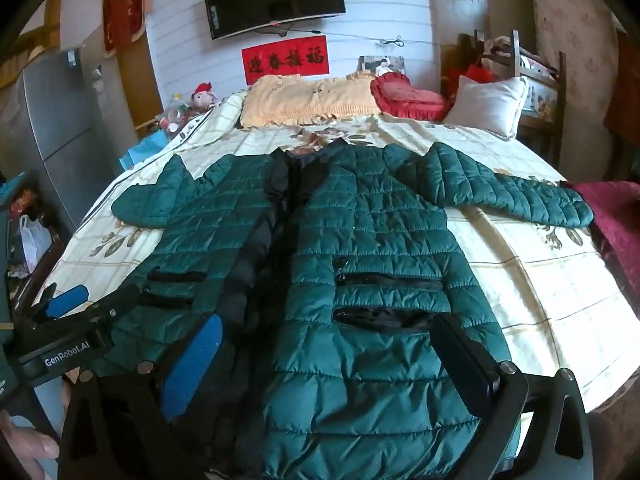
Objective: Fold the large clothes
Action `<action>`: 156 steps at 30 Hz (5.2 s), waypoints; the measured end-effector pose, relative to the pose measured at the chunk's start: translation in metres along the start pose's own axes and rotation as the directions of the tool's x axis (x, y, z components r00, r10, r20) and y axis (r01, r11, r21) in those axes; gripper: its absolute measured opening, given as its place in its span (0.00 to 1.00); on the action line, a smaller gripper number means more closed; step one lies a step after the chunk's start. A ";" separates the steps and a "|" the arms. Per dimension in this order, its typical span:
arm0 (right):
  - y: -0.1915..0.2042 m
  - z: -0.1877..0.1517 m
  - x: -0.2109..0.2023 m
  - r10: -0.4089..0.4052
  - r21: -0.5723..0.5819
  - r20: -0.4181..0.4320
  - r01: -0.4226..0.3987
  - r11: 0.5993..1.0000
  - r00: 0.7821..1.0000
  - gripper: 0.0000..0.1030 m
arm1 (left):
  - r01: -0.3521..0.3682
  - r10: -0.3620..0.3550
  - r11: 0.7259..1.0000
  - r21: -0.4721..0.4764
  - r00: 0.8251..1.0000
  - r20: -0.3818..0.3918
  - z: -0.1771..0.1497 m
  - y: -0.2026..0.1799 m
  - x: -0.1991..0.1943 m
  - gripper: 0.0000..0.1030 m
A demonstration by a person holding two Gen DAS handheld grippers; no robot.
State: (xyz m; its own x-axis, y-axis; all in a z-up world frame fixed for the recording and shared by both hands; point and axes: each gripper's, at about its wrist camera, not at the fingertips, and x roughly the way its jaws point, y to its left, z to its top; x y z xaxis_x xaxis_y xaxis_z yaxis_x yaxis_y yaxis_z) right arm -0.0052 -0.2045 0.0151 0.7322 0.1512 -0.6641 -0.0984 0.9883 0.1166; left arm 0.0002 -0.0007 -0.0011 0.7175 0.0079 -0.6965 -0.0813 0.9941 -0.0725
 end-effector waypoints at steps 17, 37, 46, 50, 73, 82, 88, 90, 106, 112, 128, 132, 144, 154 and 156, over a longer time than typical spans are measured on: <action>0.001 0.001 0.004 -0.012 0.004 -0.006 0.012 1.000 1.000 1.00 | 0.000 0.000 1.000 -0.004 1.000 0.018 -0.006 -0.002 0.005 0.99; -0.002 -0.001 0.008 -0.015 0.004 -0.021 0.015 1.000 1.000 1.00 | -0.023 0.024 0.999 0.025 0.999 -0.023 -0.006 -0.003 -0.002 0.99; -0.002 -0.002 0.009 -0.006 0.009 -0.011 0.006 1.000 1.000 1.00 | -0.015 0.016 1.000 0.017 0.999 -0.030 -0.006 -0.004 -0.002 0.99; 0.000 -0.002 0.010 -0.011 0.004 -0.007 0.011 1.000 1.000 1.00 | -0.006 0.006 1.000 0.008 1.000 -0.027 -0.006 -0.004 -0.002 0.99; 0.002 0.000 0.011 0.001 0.023 -0.034 0.000 1.000 0.999 1.00 | -0.003 0.003 1.000 0.005 1.000 -0.025 -0.007 -0.004 -0.001 0.99; 0.001 -0.001 0.017 -0.015 -0.007 -0.007 0.015 1.000 1.000 1.00 | -0.002 0.003 1.000 0.005 1.000 -0.025 -0.007 -0.004 -0.001 0.99; 0.001 -0.001 0.018 -0.012 -0.006 -0.010 0.012 1.000 1.000 1.00 | -0.016 0.016 1.000 0.015 0.999 -0.037 -0.010 -0.007 -0.001 0.99; 0.001 -0.002 0.019 -0.011 -0.004 -0.012 0.011 1.000 1.000 1.00 | -0.018 0.018 1.000 0.017 0.999 -0.036 -0.010 -0.007 -0.001 0.99; 0.008 0.009 0.027 -0.019 -0.046 0.008 0.020 0.999 1.000 1.00 | -0.027 0.028 0.999 0.020 0.999 -0.045 -0.001 -0.005 0.000 0.99; 0.012 0.018 0.036 -0.004 -0.033 0.001 0.004 0.999 1.000 1.00 | -0.021 0.021 1.000 0.008 0.998 -0.054 0.009 0.001 0.008 0.99; 0.014 0.083 0.068 0.021 -0.013 -0.001 -0.021 1.000 1.000 1.00 | -0.051 0.051 0.999 -0.013 0.999 -0.008 0.070 0.030 0.029 0.99; 0.014 0.101 0.075 0.011 -0.018 0.013 -0.011 1.000 1.000 1.00 | -0.069 0.069 0.998 -0.001 0.998 0.010 0.088 0.035 0.033 0.99; 0.013 0.151 0.100 -0.036 -0.033 0.023 0.037 0.999 0.999 1.00 | -0.065 0.066 0.998 -0.027 0.998 0.025 0.126 0.053 0.052 0.99; 0.020 0.174 0.137 -0.045 -0.030 0.008 0.046 0.999 0.999 1.00 | -0.064 0.065 0.997 -0.044 0.998 0.008 0.139 0.068 0.079 0.99; 0.019 0.175 0.144 -0.049 -0.024 0.002 0.049 0.998 0.999 1.00 | -0.067 0.068 0.997 -0.042 0.998 0.010 0.141 0.068 0.083 0.99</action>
State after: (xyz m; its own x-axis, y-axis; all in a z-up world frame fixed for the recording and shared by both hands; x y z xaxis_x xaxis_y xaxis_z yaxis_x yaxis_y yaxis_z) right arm 0.2163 -0.1676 0.0511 0.7376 0.1026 -0.6674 -0.0788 0.9947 0.0658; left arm 0.1522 0.0831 0.0366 0.7170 0.0761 -0.6929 -0.1581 0.9859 -0.0552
